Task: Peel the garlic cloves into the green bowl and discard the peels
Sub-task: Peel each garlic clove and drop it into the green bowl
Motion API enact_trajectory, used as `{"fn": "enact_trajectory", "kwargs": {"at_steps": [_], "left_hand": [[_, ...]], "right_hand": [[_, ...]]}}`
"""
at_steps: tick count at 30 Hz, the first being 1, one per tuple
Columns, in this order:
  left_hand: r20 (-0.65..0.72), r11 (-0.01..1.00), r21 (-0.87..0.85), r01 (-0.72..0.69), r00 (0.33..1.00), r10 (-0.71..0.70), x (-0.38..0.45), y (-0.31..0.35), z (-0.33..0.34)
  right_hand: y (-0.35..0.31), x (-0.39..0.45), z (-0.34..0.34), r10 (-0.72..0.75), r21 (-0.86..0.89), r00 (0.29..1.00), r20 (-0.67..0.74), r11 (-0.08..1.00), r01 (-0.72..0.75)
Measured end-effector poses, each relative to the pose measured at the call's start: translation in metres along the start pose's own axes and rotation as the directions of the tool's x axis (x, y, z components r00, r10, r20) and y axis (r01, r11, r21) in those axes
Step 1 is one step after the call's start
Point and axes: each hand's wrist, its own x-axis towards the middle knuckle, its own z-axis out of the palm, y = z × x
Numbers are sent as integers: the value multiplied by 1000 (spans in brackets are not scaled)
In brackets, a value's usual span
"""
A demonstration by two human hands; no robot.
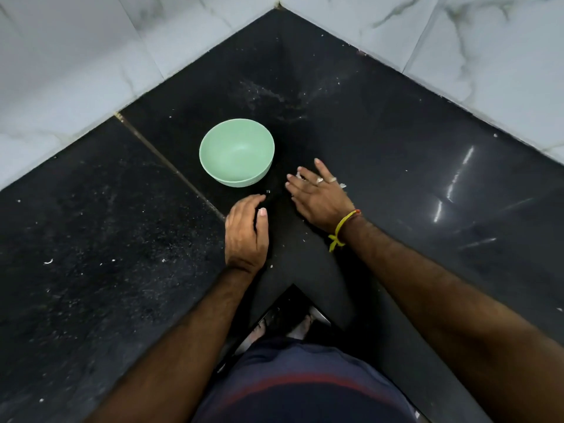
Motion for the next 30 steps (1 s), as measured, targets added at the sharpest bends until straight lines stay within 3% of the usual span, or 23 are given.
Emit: {"fn": "enact_trajectory", "kwargs": {"at_steps": [3,6,10,14,18,22,24,26,27,29,30], "left_hand": [[-59,998,-45,44,997,-46,-1,0,0],[-135,994,-81,73,987,-83,-2,1,-1],[-152,992,-117,42,987,-60,-2,10,-5],[-39,995,-94,-15,999,11,-1,16,3],[89,999,-15,-28,996,29,6,23,23],[171,998,52,-17,985,8,18,26,40],[196,998,49,-33,980,22,19,22,43],[185,999,37,-29,982,22,19,18,43],[180,999,34,-22,983,15,18,18,43],[190,999,34,-11,982,4,17,20,43],[201,999,37,-10,980,2,17,21,43]], "right_hand": [[-2,-4,-13,4,42,998,-69,999,-1],[-58,-15,-24,-79,187,982,-169,976,111],[-109,-29,-13,-197,237,972,-128,946,223],[-60,-14,-5,-107,90,986,-130,989,119],[10,-4,0,5,-74,1000,-31,997,-7],[28,2,3,55,-66,998,0,996,-55],[26,-3,1,88,-35,990,-108,995,-92],[21,-17,-7,234,78,928,-289,972,-221],[17,-27,-14,357,178,865,-353,933,-313],[6,-47,-32,586,366,730,-353,804,-469],[-2,-54,-41,647,404,708,-283,750,-524]]}}
